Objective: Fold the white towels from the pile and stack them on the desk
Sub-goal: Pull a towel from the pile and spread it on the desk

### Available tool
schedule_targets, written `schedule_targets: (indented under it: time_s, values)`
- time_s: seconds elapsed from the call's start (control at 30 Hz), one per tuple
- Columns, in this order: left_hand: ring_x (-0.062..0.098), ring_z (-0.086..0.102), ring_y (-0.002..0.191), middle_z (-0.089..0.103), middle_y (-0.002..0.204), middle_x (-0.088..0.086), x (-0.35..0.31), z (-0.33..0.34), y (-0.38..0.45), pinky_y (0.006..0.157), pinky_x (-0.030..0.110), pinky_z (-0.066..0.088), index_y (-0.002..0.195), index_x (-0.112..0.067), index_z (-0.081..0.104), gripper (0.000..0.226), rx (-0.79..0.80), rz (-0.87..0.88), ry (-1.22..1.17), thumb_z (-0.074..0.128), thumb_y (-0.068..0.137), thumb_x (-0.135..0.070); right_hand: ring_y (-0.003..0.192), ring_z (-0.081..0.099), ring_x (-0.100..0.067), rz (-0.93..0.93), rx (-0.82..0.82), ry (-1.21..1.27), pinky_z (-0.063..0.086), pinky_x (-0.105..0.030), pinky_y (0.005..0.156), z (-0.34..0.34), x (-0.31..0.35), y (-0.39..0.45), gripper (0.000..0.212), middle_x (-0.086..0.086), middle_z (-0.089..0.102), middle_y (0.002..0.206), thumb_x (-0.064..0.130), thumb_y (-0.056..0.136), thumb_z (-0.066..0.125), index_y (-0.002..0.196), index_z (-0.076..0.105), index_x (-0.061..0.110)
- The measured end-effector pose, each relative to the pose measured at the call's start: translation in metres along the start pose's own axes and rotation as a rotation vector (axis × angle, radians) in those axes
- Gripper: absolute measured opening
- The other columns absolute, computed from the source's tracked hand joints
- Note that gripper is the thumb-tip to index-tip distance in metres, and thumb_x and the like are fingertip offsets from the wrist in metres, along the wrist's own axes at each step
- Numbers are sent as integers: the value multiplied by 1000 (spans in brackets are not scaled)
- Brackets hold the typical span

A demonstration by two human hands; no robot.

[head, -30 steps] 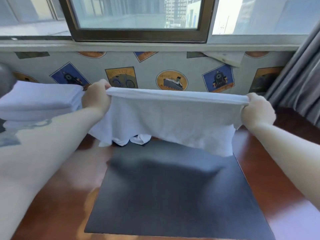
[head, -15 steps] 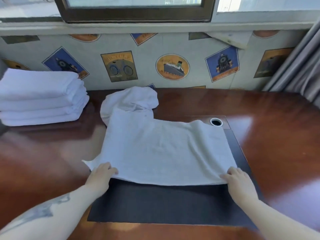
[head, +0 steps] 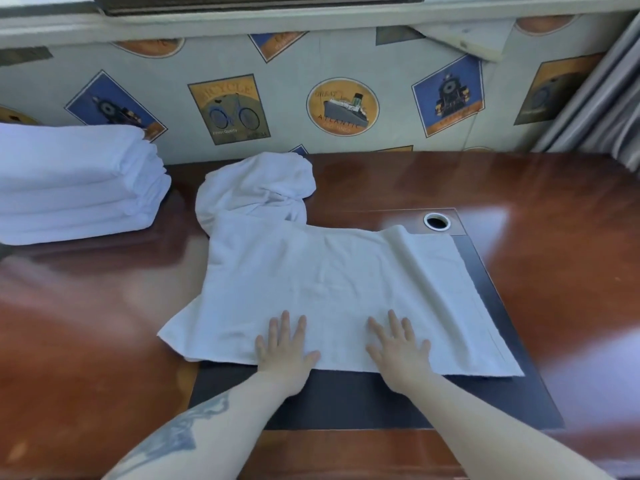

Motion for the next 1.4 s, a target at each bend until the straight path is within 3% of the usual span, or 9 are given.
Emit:
schedule_targets:
  time_s: [0.23,0.37,0.47,0.57,0.67,0.83,1.07,1.3,1.4]
  values:
    - [23,-16,149,-28,160,-4,11,17,-31,115,49,9,143,-39,-33,78,-78,9,118,13,91,-73,150,-8,-25,21,-66,-53,13,-58,112,15,-15,-23,58,4,-5,163,35,98,26,151,5,47]
    - [22,26,134,23,151,-2,-4,2,-43,101,41,31,151,-35,17,73,-174,29,76,23,89,-73,116,39,-20,17,-300,-75,28,-34,98,-10,14,-29,41,3,44,123,33,87,38,127,49,29]
    - [13,49,111,49,126,-8,19,-31,-37,89,31,45,128,-29,50,39,-299,8,-281,40,98,-50,134,30,-18,-182,-294,29,22,-31,108,-9,57,-16,42,3,37,144,34,97,37,139,41,31]
    - [17,50,115,54,128,-3,80,-60,-37,95,32,43,125,-24,56,28,-534,-208,-368,46,98,-22,150,-8,-19,-349,-107,28,0,-40,120,14,107,-8,53,3,-6,164,42,103,30,153,12,37]
    - [21,36,136,43,146,0,141,-56,-38,107,37,35,139,-20,47,48,-494,-353,-483,39,96,-2,147,-26,-23,-360,-22,-72,-9,-49,118,40,121,-10,58,4,-27,160,48,103,20,152,-11,42]
    - [10,6,150,5,164,-6,171,-30,-38,121,27,12,157,-21,8,64,-212,-109,-481,33,101,-6,137,-39,-14,-271,-46,-94,-16,-45,116,52,114,-24,63,9,-35,155,51,101,18,141,-31,48]
    - [12,-14,150,-20,161,-5,211,-5,-67,120,29,-1,149,-20,-24,77,-253,-166,-144,-6,89,-64,151,0,-16,-9,-317,45,-4,-36,122,31,176,-27,54,4,10,163,33,99,34,151,23,30]
    - [20,44,126,36,154,-1,282,-15,-88,104,38,33,155,-23,26,63,-298,-109,120,31,100,-53,150,-15,-20,-527,-179,-112,-10,-41,120,62,368,7,55,2,-12,164,35,105,25,156,7,30]
    - [23,57,79,64,90,-1,307,-43,-94,78,38,39,95,-21,71,34,-506,-13,97,42,91,-38,148,-22,-22,-493,-66,-118,-11,-46,119,90,399,2,59,1,-21,162,37,104,23,155,-5,35]
Point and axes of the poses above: each hand's wrist, its own y-axis towards the middle knuckle, its own z-axis out of the palm, x = y × z, the point moved 6 cm from there along y, towards the middle knuckle
